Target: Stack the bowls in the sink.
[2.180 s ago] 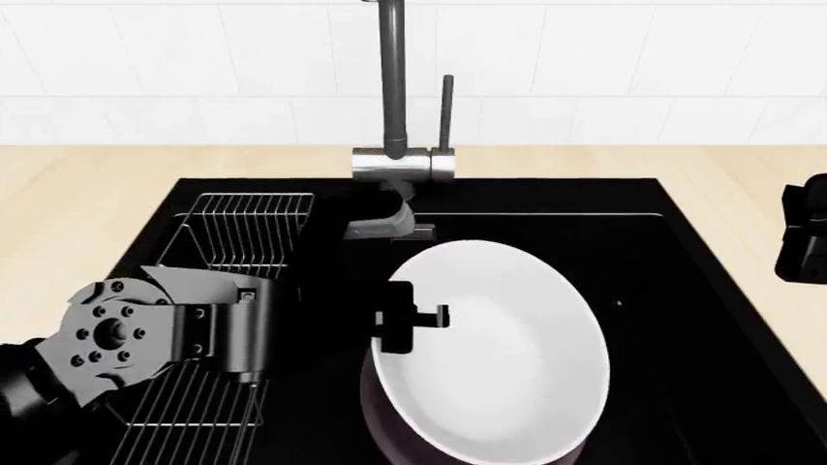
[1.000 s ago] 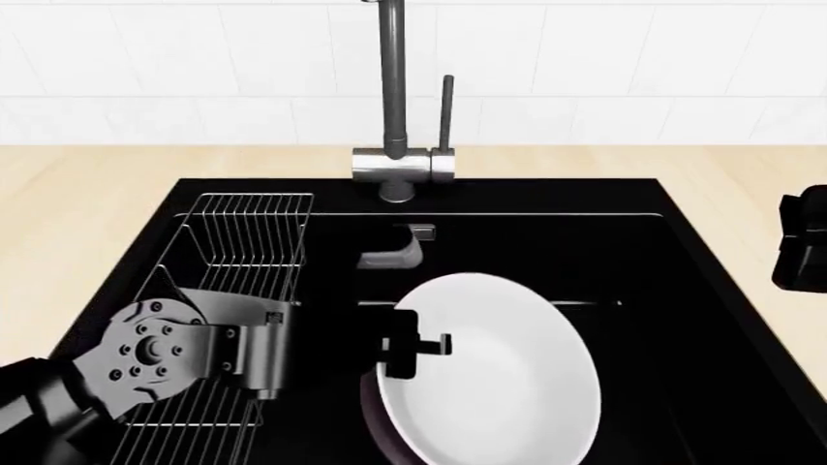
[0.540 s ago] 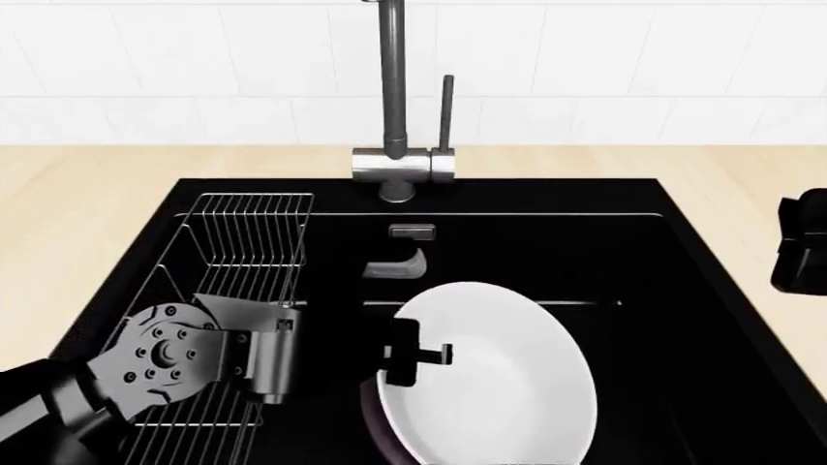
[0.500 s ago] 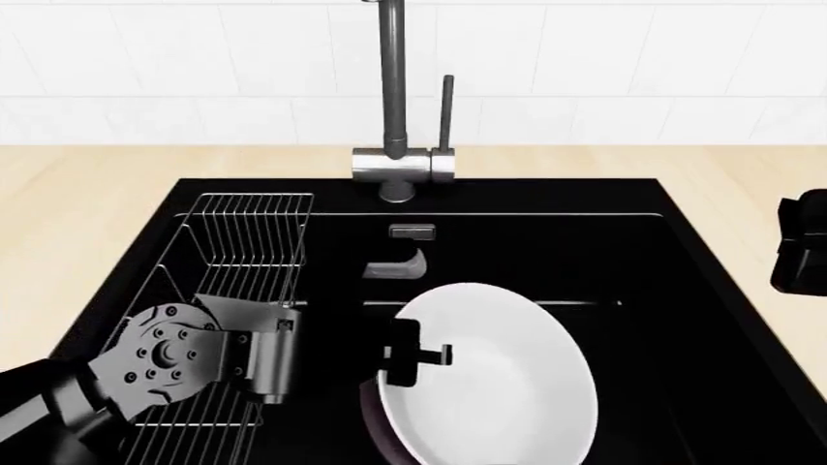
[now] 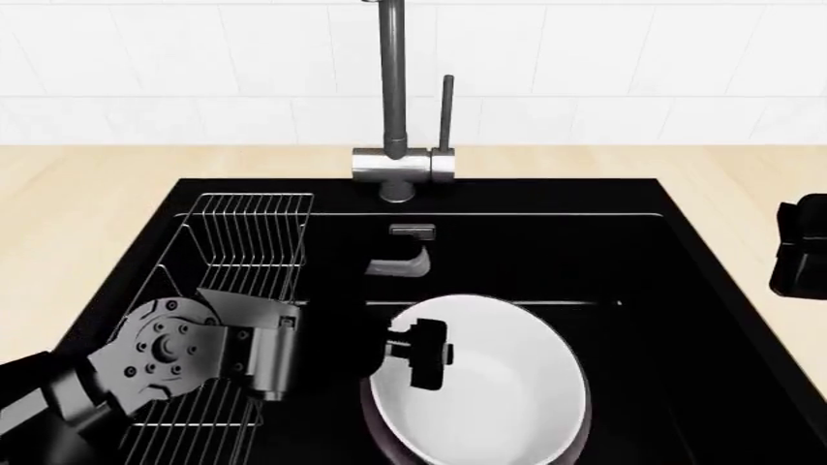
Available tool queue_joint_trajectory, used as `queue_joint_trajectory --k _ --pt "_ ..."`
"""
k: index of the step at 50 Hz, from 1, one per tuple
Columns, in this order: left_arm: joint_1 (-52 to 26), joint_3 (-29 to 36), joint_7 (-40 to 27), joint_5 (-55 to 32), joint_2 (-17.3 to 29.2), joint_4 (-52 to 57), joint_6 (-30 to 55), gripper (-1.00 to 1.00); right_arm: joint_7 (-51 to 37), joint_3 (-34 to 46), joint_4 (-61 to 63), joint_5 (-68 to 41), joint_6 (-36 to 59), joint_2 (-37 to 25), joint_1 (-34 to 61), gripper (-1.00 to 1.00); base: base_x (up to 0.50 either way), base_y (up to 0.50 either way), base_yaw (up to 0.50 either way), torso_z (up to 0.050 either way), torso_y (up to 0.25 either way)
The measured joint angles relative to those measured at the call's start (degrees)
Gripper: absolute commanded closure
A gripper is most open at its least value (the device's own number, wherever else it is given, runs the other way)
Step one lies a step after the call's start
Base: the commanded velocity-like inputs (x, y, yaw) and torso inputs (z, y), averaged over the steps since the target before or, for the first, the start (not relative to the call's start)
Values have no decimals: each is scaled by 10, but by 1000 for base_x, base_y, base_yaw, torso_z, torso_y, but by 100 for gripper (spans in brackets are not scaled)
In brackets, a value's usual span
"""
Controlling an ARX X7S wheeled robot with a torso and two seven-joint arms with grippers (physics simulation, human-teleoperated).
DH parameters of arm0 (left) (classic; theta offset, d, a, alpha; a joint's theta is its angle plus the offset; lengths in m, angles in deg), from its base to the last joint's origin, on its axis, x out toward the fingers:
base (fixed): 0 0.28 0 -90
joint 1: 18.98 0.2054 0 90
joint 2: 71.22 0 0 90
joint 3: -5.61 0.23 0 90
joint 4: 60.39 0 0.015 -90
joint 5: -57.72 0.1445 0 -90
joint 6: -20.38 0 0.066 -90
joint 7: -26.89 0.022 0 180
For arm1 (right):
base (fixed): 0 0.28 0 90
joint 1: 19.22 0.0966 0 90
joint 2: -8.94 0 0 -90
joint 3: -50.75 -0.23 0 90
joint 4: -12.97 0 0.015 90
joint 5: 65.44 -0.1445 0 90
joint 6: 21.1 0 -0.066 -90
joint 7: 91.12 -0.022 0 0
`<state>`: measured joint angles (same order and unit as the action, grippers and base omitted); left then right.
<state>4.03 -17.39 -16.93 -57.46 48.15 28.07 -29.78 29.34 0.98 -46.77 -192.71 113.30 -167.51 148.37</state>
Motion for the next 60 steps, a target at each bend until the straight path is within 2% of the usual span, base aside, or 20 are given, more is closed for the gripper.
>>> queue_joint_trajectory --k 11,33,60 --pt "-53 -25 -57 -44 18 48 4 -100 1 -2 1 0 -3 -2 -4 -100 0 0 0 0 0" --pt "-223 -83 -216 -193 81 147 21 -100 -36 -28 -8 -39 32 13 29 -100 0 0 0 0 0" --pt "-355 -134 -326 -320 187 224 25 -100 -76 -90 -19 -106 76 18 109 -100 0 0 0 0 0"
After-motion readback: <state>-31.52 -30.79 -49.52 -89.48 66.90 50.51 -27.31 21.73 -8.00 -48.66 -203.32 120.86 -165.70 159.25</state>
